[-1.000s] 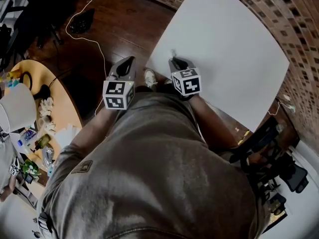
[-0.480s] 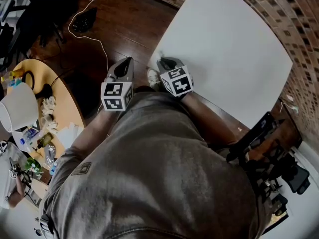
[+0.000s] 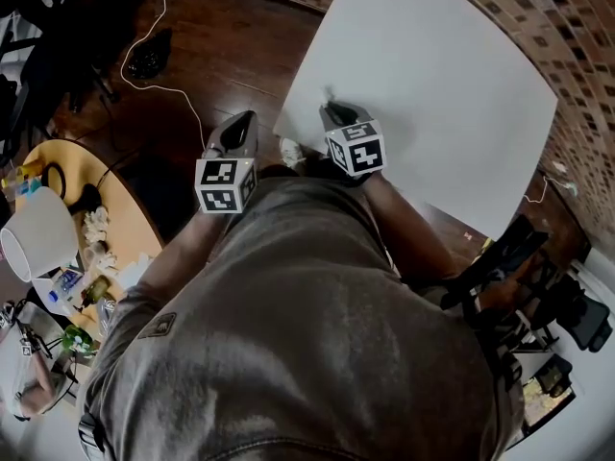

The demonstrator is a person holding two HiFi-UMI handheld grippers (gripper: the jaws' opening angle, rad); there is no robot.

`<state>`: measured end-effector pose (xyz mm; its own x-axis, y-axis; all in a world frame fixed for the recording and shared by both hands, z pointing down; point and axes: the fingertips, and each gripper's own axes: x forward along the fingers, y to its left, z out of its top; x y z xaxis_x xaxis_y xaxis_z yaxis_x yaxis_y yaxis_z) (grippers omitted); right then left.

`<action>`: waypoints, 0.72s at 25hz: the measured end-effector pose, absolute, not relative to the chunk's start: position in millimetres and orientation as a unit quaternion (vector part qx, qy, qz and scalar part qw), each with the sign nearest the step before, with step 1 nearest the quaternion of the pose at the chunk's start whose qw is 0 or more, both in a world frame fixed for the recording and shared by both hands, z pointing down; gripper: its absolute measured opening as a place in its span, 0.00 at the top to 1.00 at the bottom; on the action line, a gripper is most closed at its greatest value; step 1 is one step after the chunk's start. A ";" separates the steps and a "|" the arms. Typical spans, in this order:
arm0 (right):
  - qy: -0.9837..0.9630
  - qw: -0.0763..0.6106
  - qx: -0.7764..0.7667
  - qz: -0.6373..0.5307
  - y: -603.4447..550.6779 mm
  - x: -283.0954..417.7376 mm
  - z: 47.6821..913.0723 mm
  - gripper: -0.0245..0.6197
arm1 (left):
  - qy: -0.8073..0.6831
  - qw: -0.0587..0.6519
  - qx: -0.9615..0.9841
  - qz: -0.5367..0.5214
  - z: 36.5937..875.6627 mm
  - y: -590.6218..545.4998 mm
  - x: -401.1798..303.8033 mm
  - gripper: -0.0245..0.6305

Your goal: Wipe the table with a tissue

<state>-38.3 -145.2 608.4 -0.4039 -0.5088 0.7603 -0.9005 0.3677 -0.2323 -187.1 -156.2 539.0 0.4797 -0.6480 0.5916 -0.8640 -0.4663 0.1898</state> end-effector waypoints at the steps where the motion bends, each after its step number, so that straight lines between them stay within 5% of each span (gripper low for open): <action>1: -0.765 0.298 0.465 0.330 -146.5 -30.1 608.1 0.86 | -0.454 0.240 0.828 0.225 539.1 -157.6 -184.2 0.96; 10: -0.724 0.297 0.521 0.341 -150.1 15.5 605.4 0.86 | -0.430 0.236 0.840 0.231 540.2 -169.0 -169.5 0.96; 18: -0.753 0.301 0.482 0.333 -161.5 -21.7 605.1 0.86 | -0.448 0.250 0.826 0.232 543.6 -168.9 -182.1 0.96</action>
